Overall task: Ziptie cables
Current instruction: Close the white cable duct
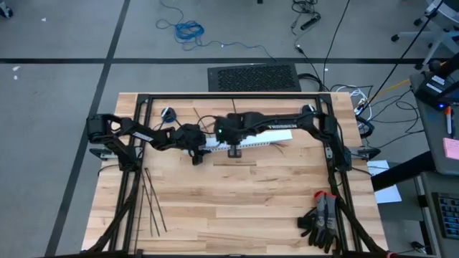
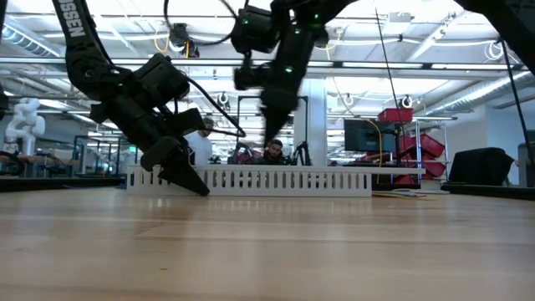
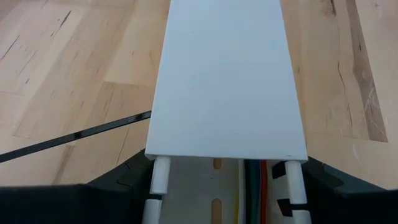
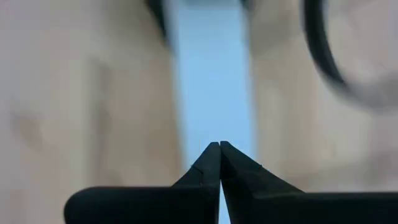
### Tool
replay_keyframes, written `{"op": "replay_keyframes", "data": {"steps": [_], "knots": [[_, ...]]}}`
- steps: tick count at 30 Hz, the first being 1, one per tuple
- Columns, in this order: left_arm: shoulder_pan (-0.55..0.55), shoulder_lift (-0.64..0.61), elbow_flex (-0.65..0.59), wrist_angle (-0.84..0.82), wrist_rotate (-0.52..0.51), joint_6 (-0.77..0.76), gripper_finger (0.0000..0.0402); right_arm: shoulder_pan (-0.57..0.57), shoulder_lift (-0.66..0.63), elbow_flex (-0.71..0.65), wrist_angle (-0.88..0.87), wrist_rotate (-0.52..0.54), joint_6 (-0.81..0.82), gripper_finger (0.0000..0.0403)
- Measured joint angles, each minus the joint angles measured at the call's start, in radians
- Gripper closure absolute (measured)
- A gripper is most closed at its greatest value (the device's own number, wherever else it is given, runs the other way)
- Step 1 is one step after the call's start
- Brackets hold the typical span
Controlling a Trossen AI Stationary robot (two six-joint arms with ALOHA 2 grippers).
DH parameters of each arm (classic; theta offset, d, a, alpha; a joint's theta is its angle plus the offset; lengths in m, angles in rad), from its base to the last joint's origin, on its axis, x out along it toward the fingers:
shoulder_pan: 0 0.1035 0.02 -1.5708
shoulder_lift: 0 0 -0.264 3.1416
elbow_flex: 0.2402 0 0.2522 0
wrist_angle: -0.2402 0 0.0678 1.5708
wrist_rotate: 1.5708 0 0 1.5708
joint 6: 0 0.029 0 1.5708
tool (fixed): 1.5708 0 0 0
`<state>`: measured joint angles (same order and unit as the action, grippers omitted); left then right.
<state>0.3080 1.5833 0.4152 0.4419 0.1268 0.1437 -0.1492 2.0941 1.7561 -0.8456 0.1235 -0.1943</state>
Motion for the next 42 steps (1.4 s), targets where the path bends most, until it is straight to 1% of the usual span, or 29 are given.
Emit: {"op": "replay_keyframes", "data": {"steps": [2,3,4,7,9,12,14,17,19,20,21,23,24,25,26,27,28,30,34,37,40,42], "knots": [[0.0,0.0,0.0,0.0,0.0,0.002,0.0157,0.022,-0.009,0.0,-0.122,0.202,0.045,0.0403],[0.0,0.0,0.0,0.0,0.0,0.002,0.0157,0.032,-0.016,0.0,-0.176,0.282,0.075,0.0403],[0.0,0.0,0.0,0.0,0.0,0.002,0.0157,0.04,-0.024,0.0,-0.231,0.333,0.11,0.0403],[0.0,0.0,0.0,0.001,0.0,0.011,0.0157,0.055,-0.056,-0.002,-0.364,0.38,0.212,0.0403],[0.0,0.0,0.0,0.001,0.0,0.013,0.0157,0.073,-0.1,-0.035,-0.389,0.415,0.259,0.0403],[0.0,0.0,0.0,-0.001,0.0,0.015,0.0157,0.092,-0.213,-0.142,-0.36,0.432,0.312,0.0403],[0.0,0.0,0.0,-0.001,0.0,0.02,0.0157,0.097,-0.308,-0.249,-0.296,0.432,0.354,0.0403],[0.0,0.0,0.0,-0.001,0.0,0.02,0.0157,0.095,-0.468,-0.46,-0.113,0.432,0.394,0.0403],[0.0,0.0,0.0,0.0,0.0,0.021,0.0157,0.096,-0.57,-0.636,0.099,0.398,0.389,0.0403],[0.0,0.0,0.0,0.0,0.0,0.021,0.0157,0.096,-0.608,-0.724,0.227,0.358,0.376,0.0403],[0.0,0.0,0.0,0.001,0.0,0.023,0.0157,0.093,-0.635,-0.813,0.378,0.294,0.357,0.0403],[0.0,0.0,0.0,0.002,0.0,0.036,0.0157,0.088,-0.656,-0.968,0.702,0.121,0.312,0.0403],[0.0,0.0,0.0,0.003,0.0,0.048,0.0157,0.085,-0.651,-1.03,0.873,0.059,0.296,0.0403],[0.0,0.0,0.0,0.004,0.0,0.054,0.0157,0.085,-0.636,-1.071,1.022,0.037,0.294,0.0403],[0.0,0.0,0.0,0.004,0.0,0.059,0.0157,0.084,-0.616,-1.095,1.139,0.055,0.308,0.0403],[0.0,0.0,0.0,0.005,0.0,0.069,0.0157,0.08,-0.592,-1.104,1.206,0.093,0.317,0.0403],[0.0,0.0,0.0,0.006,0.0,0.079,0.0157,0.072,-0.567,-1.103,1.231,0.129,0.319,0.0403],[0.0,0.0,0.0,0.007,0.0,0.081,0.0157,0.055,-0.504,-1.071,1.222,0.165,0.316,0.0403],[0.0,0.002,-0.002,0.023,-0.003,0.084,0.0157,0.04,-0.369,-0.931,1.215,0.154,0.266,0.0403],[0.0,0.003,-0.003,0.044,-0.006,0.11,0.0157,0.034,-0.266,-0.815,1.136,0.151,0.215,0.0403],[0.0,0.003,-0.003,0.052,-0.009,0.11,0.0157,0.023,-0.19,-0.707,1.099,0.084,0.184,0.0403],[0.0,0.003,-0.003,0.057,-0.009,0.109,0.0157,0.018,-0.151,-0.65,1.084,0.06,0.164,0.0403]]}}
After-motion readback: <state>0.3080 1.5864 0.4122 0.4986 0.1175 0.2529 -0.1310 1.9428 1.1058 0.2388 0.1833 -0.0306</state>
